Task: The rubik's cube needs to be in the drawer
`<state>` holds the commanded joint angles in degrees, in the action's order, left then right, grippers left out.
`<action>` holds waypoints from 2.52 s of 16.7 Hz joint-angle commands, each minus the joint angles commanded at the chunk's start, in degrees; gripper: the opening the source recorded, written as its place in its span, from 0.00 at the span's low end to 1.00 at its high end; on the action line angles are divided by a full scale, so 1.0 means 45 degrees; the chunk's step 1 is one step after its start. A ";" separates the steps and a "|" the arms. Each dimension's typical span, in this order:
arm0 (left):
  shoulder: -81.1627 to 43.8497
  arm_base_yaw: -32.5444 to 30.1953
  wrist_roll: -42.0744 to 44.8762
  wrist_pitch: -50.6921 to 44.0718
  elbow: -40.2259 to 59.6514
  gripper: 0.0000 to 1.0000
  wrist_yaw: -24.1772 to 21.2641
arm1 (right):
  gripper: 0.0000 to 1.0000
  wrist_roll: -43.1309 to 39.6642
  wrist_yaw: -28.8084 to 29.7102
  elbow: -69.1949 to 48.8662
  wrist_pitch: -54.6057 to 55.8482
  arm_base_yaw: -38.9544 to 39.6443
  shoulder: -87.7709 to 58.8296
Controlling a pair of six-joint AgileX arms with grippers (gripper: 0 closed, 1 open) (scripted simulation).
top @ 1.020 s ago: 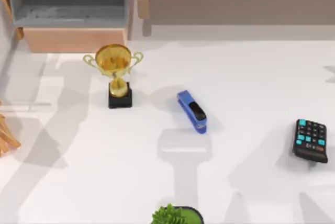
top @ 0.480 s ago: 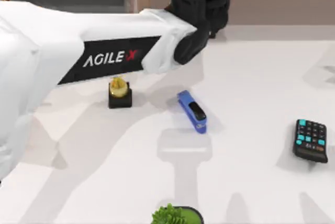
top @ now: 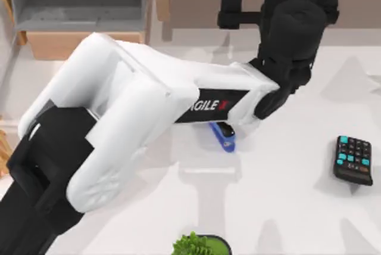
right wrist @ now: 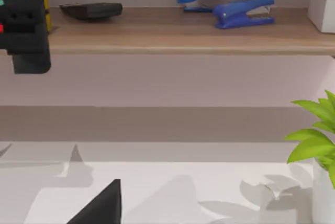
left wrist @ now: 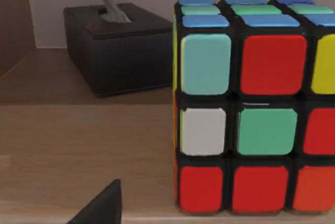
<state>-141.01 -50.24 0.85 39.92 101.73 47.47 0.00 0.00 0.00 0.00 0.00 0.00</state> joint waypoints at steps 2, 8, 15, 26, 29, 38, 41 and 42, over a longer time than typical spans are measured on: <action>0.0000 0.0000 0.0000 0.0000 0.0000 1.00 0.0000 | 1.00 0.0000 0.0000 0.0000 0.0000 0.0000 0.0000; -0.0403 0.0203 -0.0012 -0.0376 0.0763 1.00 -0.0204 | 1.00 0.0000 0.0000 0.0000 0.0000 0.0000 0.0000; -0.2027 0.0872 -0.0049 -0.1945 0.3935 1.00 -0.0890 | 1.00 0.0000 0.0000 0.0000 0.0000 0.0000 0.0000; -0.2301 0.0990 -0.0057 -0.2196 0.4447 0.62 -0.1010 | 1.00 0.0000 0.0000 0.0000 0.0000 0.0000 0.0000; -0.2301 0.0990 -0.0057 -0.2196 0.4447 0.40 -0.1010 | 1.00 0.0000 0.0000 0.0000 0.0000 0.0000 0.0000; -0.2301 0.0990 -0.0057 -0.2196 0.4447 0.00 -0.1010 | 1.00 0.0000 0.0000 0.0000 0.0000 0.0000 0.0000; -0.2301 0.0990 -0.0057 -0.2196 0.4447 0.00 -0.1010 | 1.00 0.0000 0.0000 0.0000 0.0000 0.0000 0.0000; -0.2301 0.0990 -0.0057 -0.2196 0.4447 0.00 -0.1010 | 1.00 0.0000 0.0000 0.0000 0.0000 0.0000 0.0000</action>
<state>-151.36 -45.79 0.59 30.04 121.74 42.93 0.00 0.00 0.00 0.00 0.00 0.00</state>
